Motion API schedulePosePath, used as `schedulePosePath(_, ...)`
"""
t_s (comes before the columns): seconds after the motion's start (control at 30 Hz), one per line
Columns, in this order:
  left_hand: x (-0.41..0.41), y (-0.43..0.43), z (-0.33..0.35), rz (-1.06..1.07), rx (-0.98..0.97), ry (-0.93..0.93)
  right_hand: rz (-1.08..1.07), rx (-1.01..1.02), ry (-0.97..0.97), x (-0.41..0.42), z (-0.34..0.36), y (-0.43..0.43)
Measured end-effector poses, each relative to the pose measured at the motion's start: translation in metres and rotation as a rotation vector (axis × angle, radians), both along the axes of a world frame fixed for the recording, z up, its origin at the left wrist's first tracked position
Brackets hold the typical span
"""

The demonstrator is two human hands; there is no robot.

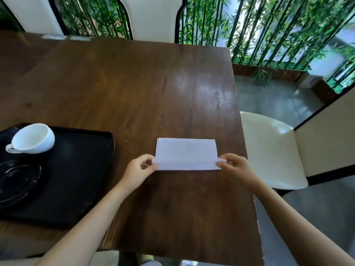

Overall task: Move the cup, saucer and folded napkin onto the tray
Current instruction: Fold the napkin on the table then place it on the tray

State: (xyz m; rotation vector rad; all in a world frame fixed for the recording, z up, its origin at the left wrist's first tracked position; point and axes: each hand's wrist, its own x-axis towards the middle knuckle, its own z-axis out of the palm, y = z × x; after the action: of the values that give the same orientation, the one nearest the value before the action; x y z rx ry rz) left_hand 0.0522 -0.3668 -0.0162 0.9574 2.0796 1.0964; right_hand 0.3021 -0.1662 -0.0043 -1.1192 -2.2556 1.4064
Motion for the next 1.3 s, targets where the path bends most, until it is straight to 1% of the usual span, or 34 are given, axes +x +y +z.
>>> schedulePosePath(0.07, -0.008, 0.019, 0.002, 0.093, 0.027, -0.058, -0.098, -0.028, 0.059, -0.017, 0.001, 0.009)
schedulePosePath(0.17, -0.020, 0.050, -0.001, 0.237, 0.019, -0.120, -0.250, -0.023, 0.114, -0.042, -0.006, 0.021)
schedulePosePath(0.27, -0.029, 0.076, -0.010, 0.287, -0.020, -0.122, -0.358, 0.003, 0.054, -0.061, -0.021, 0.027)
schedulePosePath(0.4, -0.032, 0.092, -0.027, 0.316, -0.118, 0.022, -0.467, 0.090, -0.074, -0.076, -0.037, 0.034)
schedulePosePath(0.5, -0.030, 0.096, -0.036, 0.318, -0.167, 0.154, -0.473, 0.200, -0.163, -0.082, -0.046, 0.035)
schedulePosePath(0.7, -0.022, 0.099, -0.037, 0.333, -0.203, 0.387, -0.523, 0.388, -0.333, -0.091, -0.051, 0.027)
schedulePosePath(0.73, -0.019, 0.100, -0.036, 0.331, -0.196, 0.460, -0.512, 0.447, -0.334, -0.093, -0.050, 0.024)
schedulePosePath(0.77, -0.015, 0.100, -0.034, 0.295, -0.153, 0.551, -0.460, 0.525, -0.288, -0.096, -0.048, 0.021)
schedulePosePath(0.83, -0.004, 0.102, -0.034, 0.103, -0.010, 0.780, -0.213, 0.678, -0.139, -0.106, -0.045, 0.012)
schedulePosePath(0.87, 0.001, 0.103, -0.037, -0.017, 0.030, 0.892, -0.049, 0.713, -0.119, -0.113, -0.045, 0.007)
schedulePosePath(0.9, 0.004, 0.104, -0.040, -0.124, 0.025, 0.972, 0.108, 0.715, -0.159, -0.119, -0.048, 0.000)
schedulePosePath(0.93, 0.006, 0.103, -0.042, -0.209, -0.038, 1.007, 0.229, 0.707, -0.234, -0.124, -0.053, -0.006)
schedulePosePath(1.0, 0.004, 0.102, -0.050, -0.301, -0.238, 0.993, 0.341, 0.713, -0.377, -0.129, -0.065, -0.011)
schedulePosePath(1.07, 0.000, 0.101, -0.061, -0.311, -0.365, 0.932, 0.344, 0.724, -0.446, -0.129, -0.075, -0.011)
schedulePosePath(1.17, -0.001, 0.100, -0.069, -0.287, -0.403, 0.940, 0.343, 0.772, -0.480, -0.132, -0.078, -0.011)
schedulePosePath(1.3, -0.001, 0.099, -0.070, -0.240, -0.399, 0.943, 0.326, 0.762, -0.497, -0.125, -0.080, -0.006)
